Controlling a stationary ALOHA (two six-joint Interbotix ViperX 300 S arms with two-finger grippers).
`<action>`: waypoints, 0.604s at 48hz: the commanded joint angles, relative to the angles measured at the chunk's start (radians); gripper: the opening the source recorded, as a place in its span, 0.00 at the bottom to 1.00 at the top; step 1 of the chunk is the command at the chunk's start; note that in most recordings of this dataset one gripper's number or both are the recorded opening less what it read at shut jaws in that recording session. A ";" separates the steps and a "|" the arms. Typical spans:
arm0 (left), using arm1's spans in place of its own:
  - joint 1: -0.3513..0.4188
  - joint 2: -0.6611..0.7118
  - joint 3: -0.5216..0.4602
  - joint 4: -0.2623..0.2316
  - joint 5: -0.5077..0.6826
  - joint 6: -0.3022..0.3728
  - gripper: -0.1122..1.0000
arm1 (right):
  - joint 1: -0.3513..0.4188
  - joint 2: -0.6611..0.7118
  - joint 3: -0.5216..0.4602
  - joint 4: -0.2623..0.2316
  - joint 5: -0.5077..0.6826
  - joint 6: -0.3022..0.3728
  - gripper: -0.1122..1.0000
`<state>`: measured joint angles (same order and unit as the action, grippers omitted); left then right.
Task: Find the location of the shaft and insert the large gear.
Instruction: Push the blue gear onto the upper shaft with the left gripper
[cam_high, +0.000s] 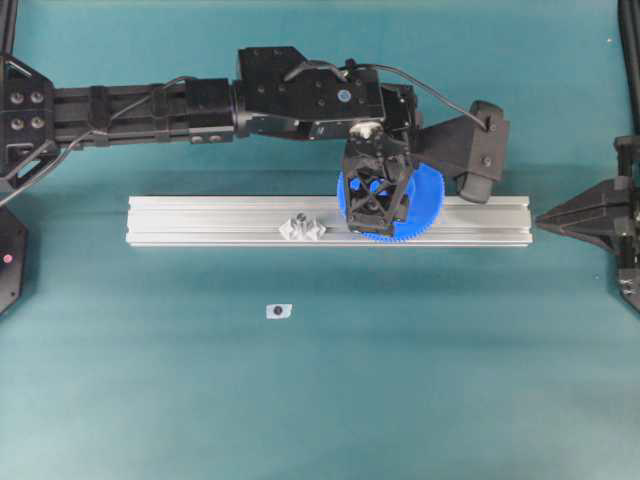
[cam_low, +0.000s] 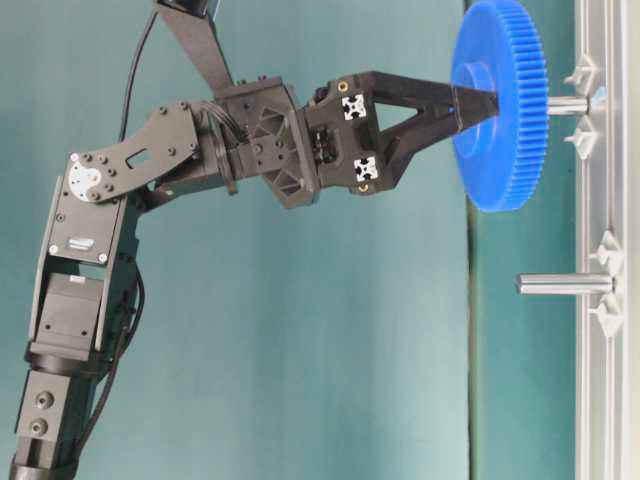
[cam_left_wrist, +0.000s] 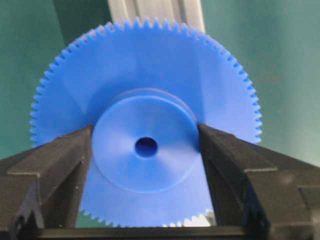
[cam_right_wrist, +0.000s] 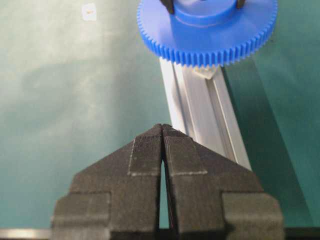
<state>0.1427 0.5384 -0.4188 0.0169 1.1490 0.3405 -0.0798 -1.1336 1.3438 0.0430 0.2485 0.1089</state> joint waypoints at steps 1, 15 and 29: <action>0.014 -0.018 -0.018 0.005 -0.005 0.000 0.73 | -0.003 0.008 -0.011 0.000 -0.005 0.009 0.10; 0.014 -0.018 -0.021 0.005 0.015 -0.008 0.73 | -0.003 0.008 -0.008 -0.002 -0.005 0.020 0.10; 0.014 -0.015 -0.051 0.005 0.040 -0.015 0.73 | -0.003 0.008 -0.005 0.000 -0.005 0.020 0.10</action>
<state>0.1427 0.5415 -0.4387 0.0169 1.1812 0.3252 -0.0813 -1.1336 1.3499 0.0430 0.2500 0.1197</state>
